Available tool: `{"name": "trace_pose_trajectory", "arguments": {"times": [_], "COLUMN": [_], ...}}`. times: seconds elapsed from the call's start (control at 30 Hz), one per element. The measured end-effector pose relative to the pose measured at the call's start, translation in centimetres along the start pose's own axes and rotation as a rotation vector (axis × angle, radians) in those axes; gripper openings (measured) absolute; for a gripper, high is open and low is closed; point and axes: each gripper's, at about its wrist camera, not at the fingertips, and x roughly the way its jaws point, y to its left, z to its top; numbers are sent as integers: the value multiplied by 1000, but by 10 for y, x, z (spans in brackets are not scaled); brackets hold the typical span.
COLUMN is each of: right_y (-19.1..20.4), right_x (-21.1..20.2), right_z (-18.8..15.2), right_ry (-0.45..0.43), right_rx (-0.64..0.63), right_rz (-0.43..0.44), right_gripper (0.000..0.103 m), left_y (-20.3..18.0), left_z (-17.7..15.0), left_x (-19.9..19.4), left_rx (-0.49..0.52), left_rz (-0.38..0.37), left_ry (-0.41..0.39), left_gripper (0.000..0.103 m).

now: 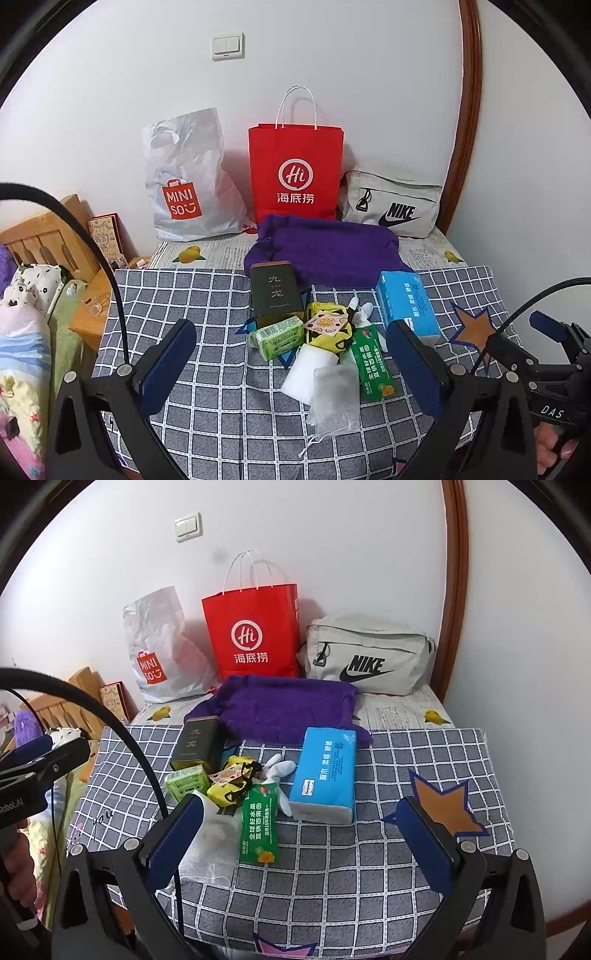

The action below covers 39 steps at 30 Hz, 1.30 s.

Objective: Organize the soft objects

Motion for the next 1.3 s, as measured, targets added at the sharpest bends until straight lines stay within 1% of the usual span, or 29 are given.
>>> {"name": "trace_pose_trajectory", "arguments": {"times": [0.43, 1.3], "right_y": [3, 9], "right_x": [-9, -9], "right_z": [4, 1], "right_ry": [-17, -19], "right_rx": [0, -13], "right_rz": [2, 10], "right_gripper": [103, 103], "left_y": [0, 0], "left_z": [1, 0], "left_x": [-4, -5], "left_rx": [-5, 6], "left_rz": [25, 38], "left_ry": [-3, -10], "left_gripper": [103, 103]}}
